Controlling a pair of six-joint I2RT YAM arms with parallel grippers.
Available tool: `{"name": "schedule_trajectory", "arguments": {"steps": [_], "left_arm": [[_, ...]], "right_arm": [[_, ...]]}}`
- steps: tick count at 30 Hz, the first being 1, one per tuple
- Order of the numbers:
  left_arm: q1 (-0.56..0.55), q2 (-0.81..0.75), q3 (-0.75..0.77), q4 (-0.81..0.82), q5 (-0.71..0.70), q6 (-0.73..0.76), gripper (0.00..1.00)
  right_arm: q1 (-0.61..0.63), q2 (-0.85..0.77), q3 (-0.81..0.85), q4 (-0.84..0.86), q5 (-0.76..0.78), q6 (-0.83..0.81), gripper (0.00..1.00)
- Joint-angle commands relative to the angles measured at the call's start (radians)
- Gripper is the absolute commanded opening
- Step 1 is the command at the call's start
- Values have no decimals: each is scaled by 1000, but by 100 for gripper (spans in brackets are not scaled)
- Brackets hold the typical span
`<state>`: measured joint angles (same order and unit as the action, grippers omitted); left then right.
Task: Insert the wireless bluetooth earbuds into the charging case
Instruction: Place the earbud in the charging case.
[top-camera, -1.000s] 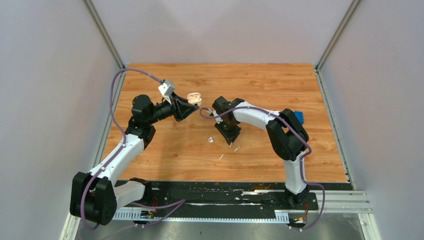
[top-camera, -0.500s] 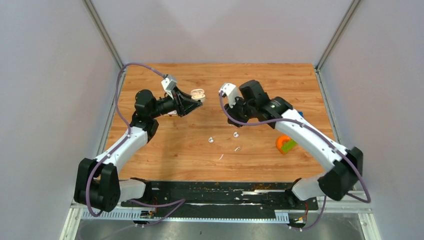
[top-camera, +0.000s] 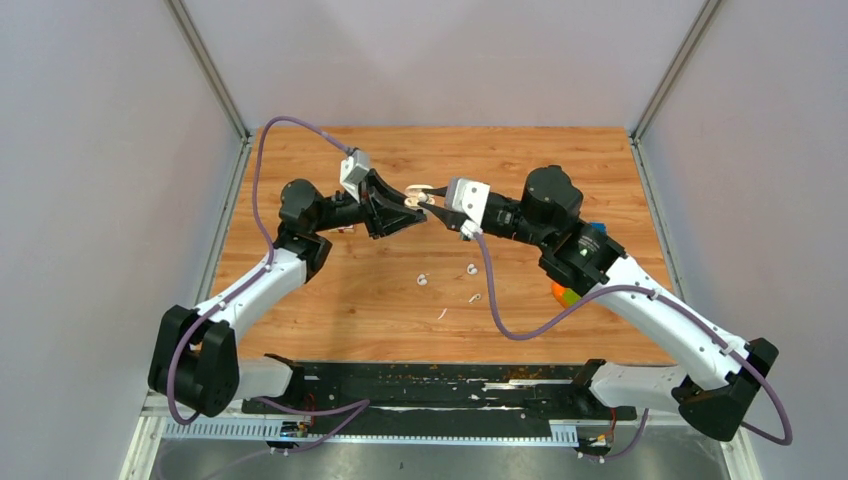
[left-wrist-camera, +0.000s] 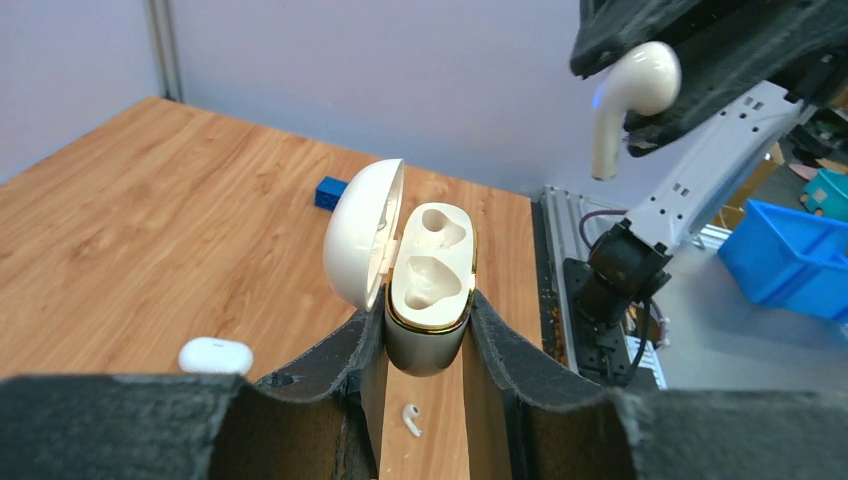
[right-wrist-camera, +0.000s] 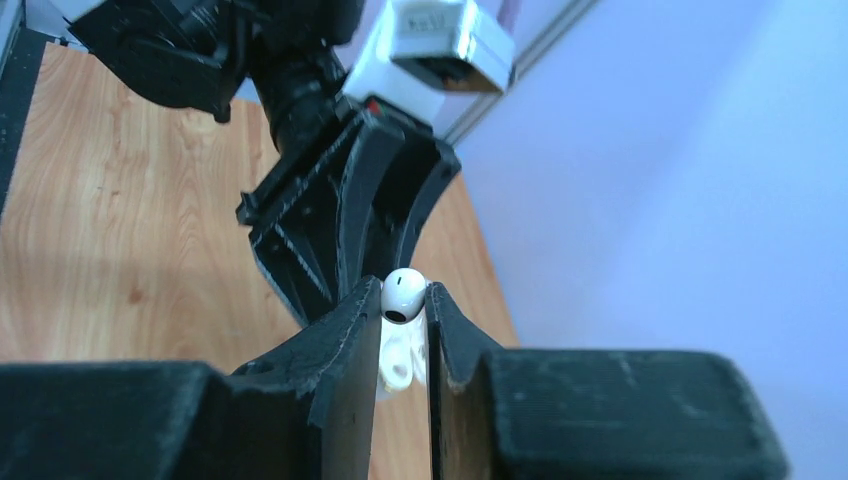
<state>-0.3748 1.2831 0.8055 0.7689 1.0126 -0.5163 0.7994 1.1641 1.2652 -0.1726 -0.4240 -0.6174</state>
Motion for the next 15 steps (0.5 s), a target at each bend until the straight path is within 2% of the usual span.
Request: {"name": "schedule_trajectory", "arguments": {"steps": [1, 3, 15], "left_arm": [[-17, -34, 47, 76, 54, -33, 0], [-22, -45, 50, 81, 61, -38, 0], [-32, -54, 61, 94, 72, -44, 0]], "right_arm": [[56, 10, -8, 181, -32, -184, 0], [72, 19, -16, 243, -1, -182, 0], [95, 56, -13, 219, 73, -177, 0]]}}
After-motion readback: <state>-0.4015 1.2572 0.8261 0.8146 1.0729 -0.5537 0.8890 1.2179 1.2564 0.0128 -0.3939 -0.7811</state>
